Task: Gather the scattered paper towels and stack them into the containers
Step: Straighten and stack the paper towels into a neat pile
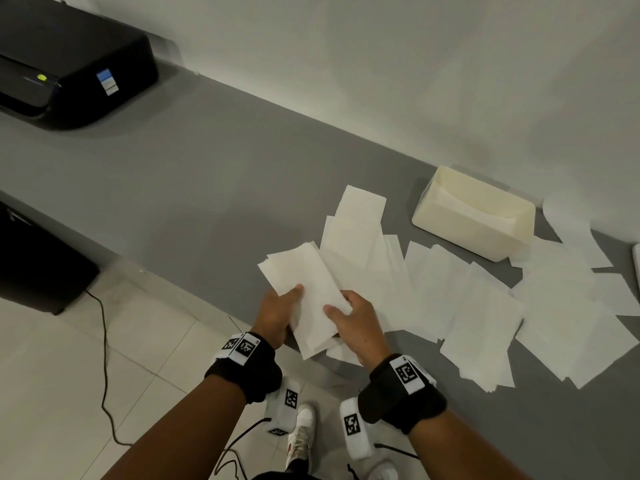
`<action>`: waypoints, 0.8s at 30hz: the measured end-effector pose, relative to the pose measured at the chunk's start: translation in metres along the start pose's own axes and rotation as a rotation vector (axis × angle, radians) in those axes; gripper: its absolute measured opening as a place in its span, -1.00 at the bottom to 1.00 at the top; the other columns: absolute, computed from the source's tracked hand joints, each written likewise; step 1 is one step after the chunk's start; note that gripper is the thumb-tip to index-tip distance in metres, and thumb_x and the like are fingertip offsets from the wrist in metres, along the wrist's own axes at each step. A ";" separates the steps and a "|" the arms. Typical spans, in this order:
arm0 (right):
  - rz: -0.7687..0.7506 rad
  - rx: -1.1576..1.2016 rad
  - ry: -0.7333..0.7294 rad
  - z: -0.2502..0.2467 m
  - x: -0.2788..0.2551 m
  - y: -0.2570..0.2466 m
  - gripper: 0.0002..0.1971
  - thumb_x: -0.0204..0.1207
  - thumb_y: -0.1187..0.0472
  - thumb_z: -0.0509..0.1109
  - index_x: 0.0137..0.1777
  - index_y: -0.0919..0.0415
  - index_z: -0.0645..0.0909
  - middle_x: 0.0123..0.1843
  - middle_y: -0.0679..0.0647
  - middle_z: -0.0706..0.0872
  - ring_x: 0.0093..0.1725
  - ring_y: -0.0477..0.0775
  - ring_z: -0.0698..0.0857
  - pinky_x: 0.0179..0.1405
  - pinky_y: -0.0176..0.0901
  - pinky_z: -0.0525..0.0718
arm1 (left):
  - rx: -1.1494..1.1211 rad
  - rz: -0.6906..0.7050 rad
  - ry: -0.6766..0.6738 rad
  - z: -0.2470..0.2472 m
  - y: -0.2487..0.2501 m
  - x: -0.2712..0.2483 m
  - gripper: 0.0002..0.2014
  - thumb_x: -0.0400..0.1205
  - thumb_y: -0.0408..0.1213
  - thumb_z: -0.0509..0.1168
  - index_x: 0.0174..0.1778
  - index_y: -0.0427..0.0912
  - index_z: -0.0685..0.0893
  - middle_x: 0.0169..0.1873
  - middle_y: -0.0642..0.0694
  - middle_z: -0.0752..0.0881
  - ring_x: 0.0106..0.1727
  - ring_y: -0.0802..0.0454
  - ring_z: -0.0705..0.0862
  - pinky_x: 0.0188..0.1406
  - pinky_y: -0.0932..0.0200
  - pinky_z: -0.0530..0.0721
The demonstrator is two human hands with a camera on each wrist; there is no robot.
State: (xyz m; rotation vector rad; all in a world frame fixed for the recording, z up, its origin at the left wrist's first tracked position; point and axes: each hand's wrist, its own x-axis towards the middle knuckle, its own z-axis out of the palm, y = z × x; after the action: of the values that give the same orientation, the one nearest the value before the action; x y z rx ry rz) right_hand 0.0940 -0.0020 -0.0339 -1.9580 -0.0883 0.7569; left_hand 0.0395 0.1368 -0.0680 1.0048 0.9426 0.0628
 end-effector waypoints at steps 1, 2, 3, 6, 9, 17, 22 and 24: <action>-0.009 -0.049 0.024 -0.003 0.000 -0.001 -0.76 0.56 0.05 0.36 0.16 0.12 0.60 0.04 -0.01 0.71 -0.03 -0.01 0.70 -0.20 -0.14 0.75 | 0.001 0.011 0.015 -0.002 -0.001 0.002 -0.71 0.68 -0.25 0.31 0.28 -0.29 0.64 0.13 -0.26 0.77 0.07 -0.20 0.77 0.02 -0.14 0.74; -0.008 -0.114 0.077 -0.007 0.003 -0.001 -0.72 0.57 -0.01 0.33 0.14 0.14 0.62 0.03 -0.01 0.73 -0.05 -0.02 0.69 -0.15 -0.12 0.71 | -0.003 0.017 0.034 -0.005 -0.002 0.004 -0.71 0.67 -0.27 0.31 0.27 -0.30 0.64 0.14 -0.26 0.77 0.08 -0.21 0.76 0.03 -0.15 0.74; 0.003 -0.185 0.150 -0.014 0.009 -0.001 -0.68 0.59 -0.04 0.29 0.13 0.18 0.64 0.04 0.01 0.74 -0.05 -0.01 0.67 -0.10 -0.13 0.62 | -0.006 0.021 0.056 -0.008 -0.001 0.005 -0.73 0.66 -0.28 0.31 0.25 -0.30 0.65 0.12 -0.25 0.78 0.07 -0.22 0.76 0.01 -0.15 0.73; 0.083 -0.316 0.321 -0.033 0.033 0.000 -0.63 0.61 0.00 0.24 0.18 0.26 0.65 0.13 0.10 0.74 0.09 0.12 0.65 0.06 -0.15 0.53 | -0.048 0.020 0.112 -0.022 0.003 0.009 -0.77 0.61 -0.26 0.35 0.15 -0.24 0.70 0.01 -0.19 0.79 -0.02 -0.23 0.75 -0.10 -0.10 0.72; 0.119 -0.454 0.263 -0.039 0.056 -0.003 -0.60 0.59 -0.04 0.26 0.08 0.33 0.65 0.07 0.19 0.73 0.15 0.24 0.66 0.18 -0.07 0.57 | -0.097 0.031 0.122 -0.036 0.006 0.012 -0.83 0.60 -0.33 0.35 0.07 -0.26 0.72 -0.03 -0.21 0.78 -0.03 -0.22 0.73 0.01 -0.03 0.67; -0.187 -1.023 0.071 -0.018 0.081 -0.016 -0.33 0.44 -0.21 0.39 0.47 0.11 0.40 0.40 0.13 0.47 0.39 0.22 0.42 0.32 0.08 0.40 | -0.052 0.034 0.111 -0.049 0.002 0.011 -0.79 0.60 -0.38 0.34 0.13 -0.33 0.71 -0.02 -0.23 0.78 -0.06 -0.20 0.73 0.01 0.00 0.68; -0.087 -1.063 -0.072 -0.019 0.091 -0.031 -0.27 0.40 -0.13 0.46 0.53 0.09 0.37 0.48 0.07 0.49 0.45 0.19 0.45 0.40 0.08 0.38 | -0.049 0.031 0.113 -0.052 -0.003 0.007 -0.76 0.59 -0.39 0.35 0.17 -0.33 0.70 -0.01 -0.22 0.78 -0.05 -0.19 0.74 -0.07 0.04 0.68; -0.085 -0.996 -0.125 -0.020 0.092 -0.035 -0.26 0.41 -0.01 0.49 0.58 0.13 0.33 0.53 0.07 0.45 0.49 0.17 0.44 0.45 0.03 0.41 | -0.047 0.030 0.101 -0.052 -0.004 0.005 -0.77 0.60 -0.39 0.34 0.15 -0.35 0.70 0.01 -0.24 0.78 -0.02 -0.20 0.73 -0.03 0.03 0.68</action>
State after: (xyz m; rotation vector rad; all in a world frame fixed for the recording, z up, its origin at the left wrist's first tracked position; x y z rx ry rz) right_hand 0.1876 0.0338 -0.0419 -2.8001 -0.7377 0.8615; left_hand 0.0050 0.1729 -0.0846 0.9798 1.0140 0.1614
